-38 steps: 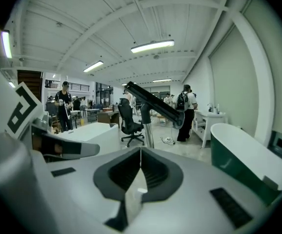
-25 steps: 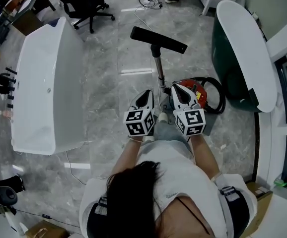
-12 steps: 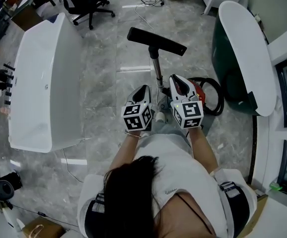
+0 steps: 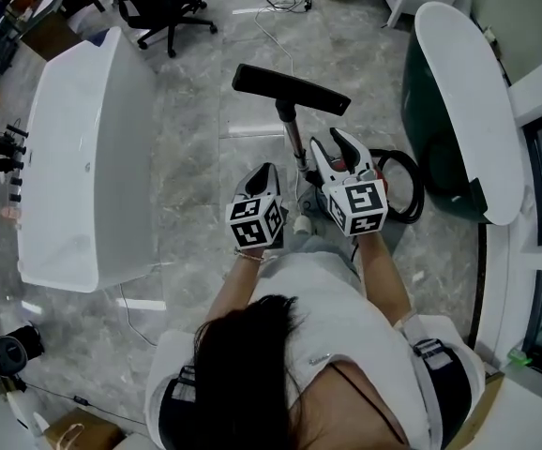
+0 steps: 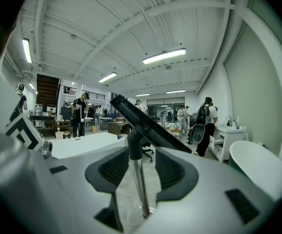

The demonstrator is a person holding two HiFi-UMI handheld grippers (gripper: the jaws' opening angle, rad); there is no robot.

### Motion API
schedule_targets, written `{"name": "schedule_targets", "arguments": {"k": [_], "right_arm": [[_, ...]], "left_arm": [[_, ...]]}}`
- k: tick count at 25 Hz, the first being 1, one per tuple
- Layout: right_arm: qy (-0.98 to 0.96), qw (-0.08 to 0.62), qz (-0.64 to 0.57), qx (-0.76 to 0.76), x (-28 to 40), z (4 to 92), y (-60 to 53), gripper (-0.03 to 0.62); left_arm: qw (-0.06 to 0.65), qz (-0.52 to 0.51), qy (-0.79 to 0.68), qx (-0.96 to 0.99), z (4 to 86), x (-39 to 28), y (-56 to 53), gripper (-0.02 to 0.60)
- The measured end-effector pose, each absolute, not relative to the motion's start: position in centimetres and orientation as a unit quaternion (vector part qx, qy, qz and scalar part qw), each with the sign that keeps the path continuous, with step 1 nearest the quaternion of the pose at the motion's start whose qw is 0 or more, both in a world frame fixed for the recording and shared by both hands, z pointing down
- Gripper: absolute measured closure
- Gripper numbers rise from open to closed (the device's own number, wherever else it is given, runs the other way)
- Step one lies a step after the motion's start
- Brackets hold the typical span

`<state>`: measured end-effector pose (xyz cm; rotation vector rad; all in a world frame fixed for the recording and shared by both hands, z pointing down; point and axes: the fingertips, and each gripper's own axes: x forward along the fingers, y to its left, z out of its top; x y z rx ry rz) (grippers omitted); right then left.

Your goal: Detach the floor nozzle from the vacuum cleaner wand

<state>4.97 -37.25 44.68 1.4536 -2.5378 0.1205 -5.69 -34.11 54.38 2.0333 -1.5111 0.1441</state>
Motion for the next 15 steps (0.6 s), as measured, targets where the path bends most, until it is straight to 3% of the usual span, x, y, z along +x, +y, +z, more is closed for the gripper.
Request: {"name": "schedule_targets", "arguments": {"k": [7, 15], "right_arm": [[-0.858, 0.134, -0.012, 0.496, 4.9, 44.2, -39.3, 0.357], [-0.843, 0.202, -0.090, 0.490, 5.1, 44.1, -42.2, 0.321]], "left_arm": [[0.301, 0.057, -0.573, 0.760, 54.8, -5.7, -35.6, 0.571], [0.297, 0.064, -0.572, 0.762, 54.8, -5.4, -37.7, 0.571]]}}
